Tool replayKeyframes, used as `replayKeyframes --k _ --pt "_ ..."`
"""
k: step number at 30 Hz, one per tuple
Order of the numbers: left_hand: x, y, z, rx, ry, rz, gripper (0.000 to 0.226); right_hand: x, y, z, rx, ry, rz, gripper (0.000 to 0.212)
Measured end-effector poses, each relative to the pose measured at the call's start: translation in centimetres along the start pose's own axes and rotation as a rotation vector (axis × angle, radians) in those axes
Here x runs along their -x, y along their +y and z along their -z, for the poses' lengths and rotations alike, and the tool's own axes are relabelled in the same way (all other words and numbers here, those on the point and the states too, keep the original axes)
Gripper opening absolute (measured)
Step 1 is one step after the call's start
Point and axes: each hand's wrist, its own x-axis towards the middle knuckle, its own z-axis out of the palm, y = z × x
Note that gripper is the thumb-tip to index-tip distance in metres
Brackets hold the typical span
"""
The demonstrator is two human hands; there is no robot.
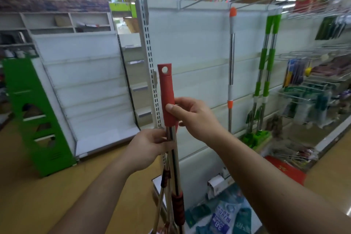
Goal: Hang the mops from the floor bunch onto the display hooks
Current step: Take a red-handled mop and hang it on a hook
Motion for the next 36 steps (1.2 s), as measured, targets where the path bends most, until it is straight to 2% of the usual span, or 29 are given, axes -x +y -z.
replayKeyframes --k 4,17,22,29,36 --pt "-1.7 2.0 -2.2 0.042 -0.012 -0.026 0.011 0.1 -1.8 3.8 0.085 -0.012 0.008 0.019" --pt "-10.4 5.7 -8.1 0.139 -0.039 -0.124 0.007 -2.8 -2.1 13.9 0.239 0.026 0.012 0.03" --pt "-15.1 6.0 -9.3 0.196 -0.037 -0.149 0.009 -5.6 -1.2 17.1 0.294 0.053 0.02 0.029" --pt "-20.3 7.0 -9.4 0.232 -0.008 -0.177 0.017 -9.3 -1.1 20.0 0.286 0.08 0.056 0.024" --pt "-23.5 8.4 -8.5 0.232 0.04 -0.213 0.014 -12.9 -1.7 21.6 0.252 0.076 0.105 0.027"
